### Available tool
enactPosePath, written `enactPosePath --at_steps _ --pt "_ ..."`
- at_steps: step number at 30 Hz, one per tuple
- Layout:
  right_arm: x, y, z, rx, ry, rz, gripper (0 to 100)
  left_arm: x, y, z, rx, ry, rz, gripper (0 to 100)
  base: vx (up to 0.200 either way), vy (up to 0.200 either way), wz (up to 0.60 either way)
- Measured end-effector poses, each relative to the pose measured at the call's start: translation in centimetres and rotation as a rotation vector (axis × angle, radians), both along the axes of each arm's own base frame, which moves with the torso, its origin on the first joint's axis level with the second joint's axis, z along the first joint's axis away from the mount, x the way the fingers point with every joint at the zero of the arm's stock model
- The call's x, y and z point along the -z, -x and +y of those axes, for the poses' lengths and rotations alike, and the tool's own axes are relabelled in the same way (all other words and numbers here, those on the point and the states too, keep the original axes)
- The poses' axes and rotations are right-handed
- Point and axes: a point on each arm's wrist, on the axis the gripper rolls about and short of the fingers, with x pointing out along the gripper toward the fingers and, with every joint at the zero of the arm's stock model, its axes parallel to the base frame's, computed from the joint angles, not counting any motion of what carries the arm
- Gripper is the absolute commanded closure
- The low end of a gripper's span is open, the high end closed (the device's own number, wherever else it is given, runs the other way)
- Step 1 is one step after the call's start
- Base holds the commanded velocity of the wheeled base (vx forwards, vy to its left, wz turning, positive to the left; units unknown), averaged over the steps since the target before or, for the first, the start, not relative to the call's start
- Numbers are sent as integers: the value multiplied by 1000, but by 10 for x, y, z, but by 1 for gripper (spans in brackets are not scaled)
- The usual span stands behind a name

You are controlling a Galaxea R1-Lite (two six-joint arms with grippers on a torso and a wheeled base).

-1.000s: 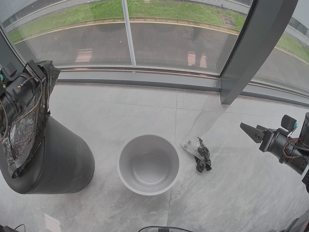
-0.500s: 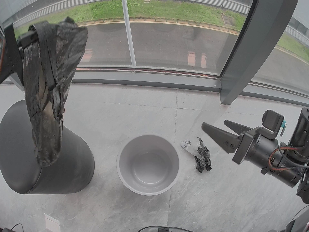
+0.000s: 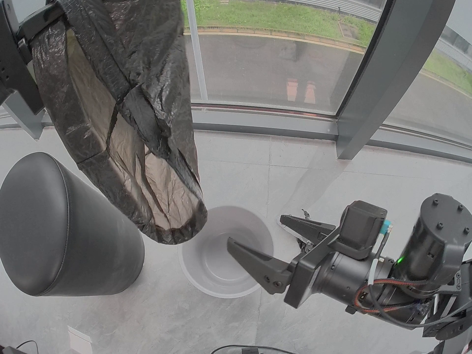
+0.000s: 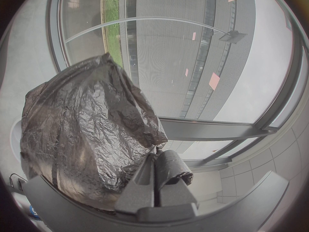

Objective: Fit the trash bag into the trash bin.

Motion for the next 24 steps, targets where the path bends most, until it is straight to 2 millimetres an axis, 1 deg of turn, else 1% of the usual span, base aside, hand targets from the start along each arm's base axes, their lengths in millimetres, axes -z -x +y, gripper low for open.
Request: enactPosePath --at_steps 6,9,14,17,20,22,24 --pt "3 -10 26 43 9 -7 0 2 -1 -9 39 -12 1 100 0 0 0" --pt "6 -15 44 60 11 -8 0 3 0 -11 52 -16 1 100 0 0 0" --pt "18 -9 78 18 34 -1 0 4 0 -14 62 -20 2 100 0 0 0" --pt "27 -5 89 -1 52 4 0 4 0 -14 65 -21 3 100 0 0 0" --pt "34 -5 96 3 71 8 0 4 0 -15 67 -21 3 100 0 0 0" --pt "37 -7 100 13 74 7 0 4 0 -15 68 -21 3 100 0 0 0" --pt "38 -14 105 37 74 2 0 4 1 -14 69 -21 4 100 0 0 0"
